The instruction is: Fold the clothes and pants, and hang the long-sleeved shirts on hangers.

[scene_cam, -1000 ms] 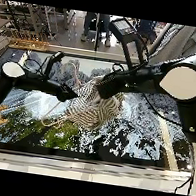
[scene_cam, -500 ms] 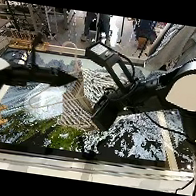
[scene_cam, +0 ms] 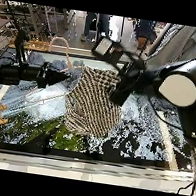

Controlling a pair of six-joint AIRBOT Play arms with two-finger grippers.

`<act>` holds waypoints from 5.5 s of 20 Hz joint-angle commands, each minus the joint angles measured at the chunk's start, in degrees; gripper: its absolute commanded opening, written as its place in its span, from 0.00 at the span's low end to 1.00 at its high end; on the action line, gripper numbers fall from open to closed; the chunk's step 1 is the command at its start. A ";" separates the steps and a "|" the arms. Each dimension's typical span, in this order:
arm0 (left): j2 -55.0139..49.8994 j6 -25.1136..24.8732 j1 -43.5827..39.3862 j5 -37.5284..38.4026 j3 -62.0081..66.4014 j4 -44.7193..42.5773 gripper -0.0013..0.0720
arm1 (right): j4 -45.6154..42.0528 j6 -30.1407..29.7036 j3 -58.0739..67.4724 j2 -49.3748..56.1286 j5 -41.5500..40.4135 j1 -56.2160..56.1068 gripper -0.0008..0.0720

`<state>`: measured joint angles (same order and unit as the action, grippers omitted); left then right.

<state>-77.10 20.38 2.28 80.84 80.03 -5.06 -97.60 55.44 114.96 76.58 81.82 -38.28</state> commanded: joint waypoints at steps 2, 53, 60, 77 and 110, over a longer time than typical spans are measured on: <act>-0.02 -1.38 -0.28 0.46 0.04 0.42 0.05 | 8.50 -19.26 -2.86 2.89 -20.28 5.70 0.82; -11.39 81.00 -15.47 -48.33 -2.82 -49.72 0.05 | 0.22 25.33 0.02 3.72 -9.64 9.31 0.06; -10.60 73.85 -4.87 -43.19 7.87 -44.94 0.05 | 6.36 13.81 -0.66 2.43 4.11 9.31 0.06; -10.16 55.93 -2.16 -22.23 23.28 -42.64 0.05 | -7.34 9.35 -5.77 10.10 10.21 9.25 0.06; 9.33 50.77 -6.56 9.16 18.64 -46.01 0.97 | -55.58 46.31 4.33 -1.38 21.49 41.48 0.06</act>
<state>-69.38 70.96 -8.05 83.68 98.70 -49.10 -134.61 114.30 120.05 76.79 93.25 -4.67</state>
